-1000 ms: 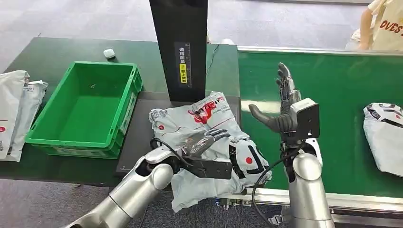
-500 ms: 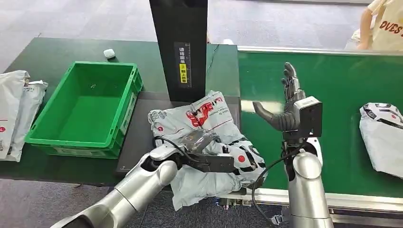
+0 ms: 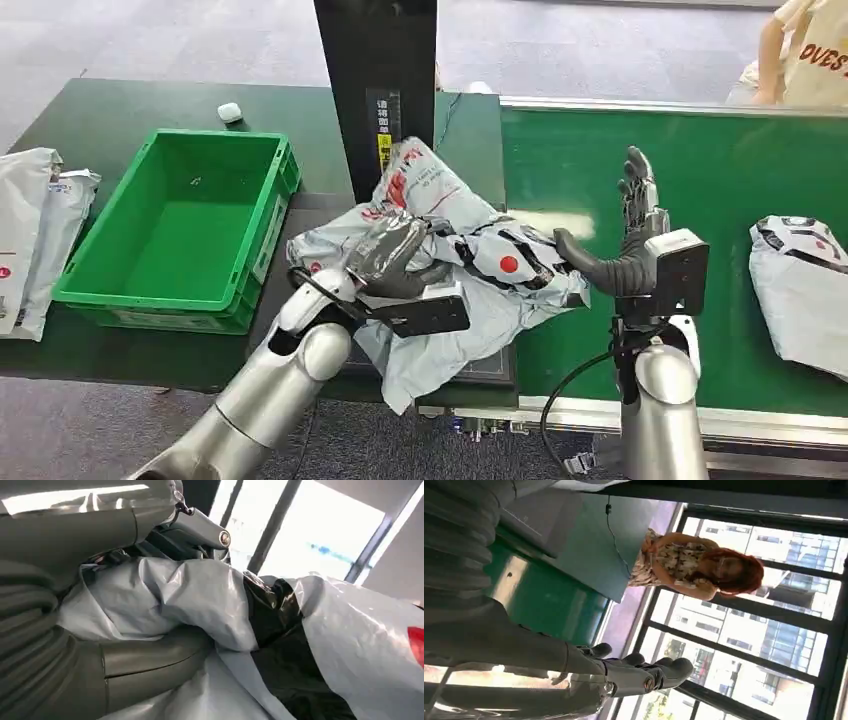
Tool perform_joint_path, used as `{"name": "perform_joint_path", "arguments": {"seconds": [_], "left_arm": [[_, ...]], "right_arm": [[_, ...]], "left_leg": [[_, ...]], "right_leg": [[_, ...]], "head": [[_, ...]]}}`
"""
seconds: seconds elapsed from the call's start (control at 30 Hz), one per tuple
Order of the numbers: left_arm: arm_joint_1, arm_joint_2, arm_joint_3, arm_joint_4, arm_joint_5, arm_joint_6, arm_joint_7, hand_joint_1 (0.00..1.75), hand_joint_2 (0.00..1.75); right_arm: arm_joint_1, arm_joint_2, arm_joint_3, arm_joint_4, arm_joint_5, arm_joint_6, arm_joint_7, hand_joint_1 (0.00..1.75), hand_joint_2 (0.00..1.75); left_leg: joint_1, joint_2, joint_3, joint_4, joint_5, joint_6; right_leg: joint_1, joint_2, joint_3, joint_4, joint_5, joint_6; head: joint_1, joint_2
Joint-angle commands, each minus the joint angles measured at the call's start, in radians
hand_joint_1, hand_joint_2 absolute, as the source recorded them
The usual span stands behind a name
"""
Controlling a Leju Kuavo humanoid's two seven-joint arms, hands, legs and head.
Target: Moved the parcel from conveyor to table for the left to box.
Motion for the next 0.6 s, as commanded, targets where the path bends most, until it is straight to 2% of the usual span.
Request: {"name": "perform_joint_path", "arguments": {"seconds": [0.03,0.27,0.37,0.6], "left_arm": [[0.047,0.146,0.08,-0.389,-0.09,0.137,-0.018,1.75,1.75],[0.073,0.196,0.276,-0.453,-0.238,0.199,0.093,1.75,1.75],[0.039,0.206,0.4,-0.306,-0.287,0.21,0.11,1.75,1.75],[-0.205,0.279,0.553,0.16,-0.289,0.265,0.18,1.75,1.75]], "right_arm": [[0.038,-0.034,-0.064,-0.055,-0.017,0.009,-0.001,0.0,1.75],[0.093,-0.035,-0.083,-0.102,-0.016,0.009,-0.001,0.0,1.75],[0.103,-0.032,-0.073,-0.086,-0.011,0.023,-0.018,0.0,1.75],[0.01,-0.067,-0.016,0.002,-0.032,0.051,-0.022,0.0,1.75]], "left_leg": [[0.0,0.002,0.003,-0.001,-0.001,0.0],[0.0,0.003,0.005,-0.002,-0.001,0.0],[0.0,0.003,0.005,-0.002,-0.001,0.0],[0.0,0.002,0.006,-0.002,0.002,-0.001]], "right_leg": [[0.0,0.002,0.002,-0.001,-0.001,-0.001],[0.0,0.002,0.004,-0.001,-0.001,-0.001],[0.0,0.002,0.004,-0.002,0.0,-0.001],[0.001,0.001,0.004,-0.001,0.001,-0.001]], "head": [[0.0,0.0],[0.0,0.0],[0.0,0.0],[0.0,0.0]]}}
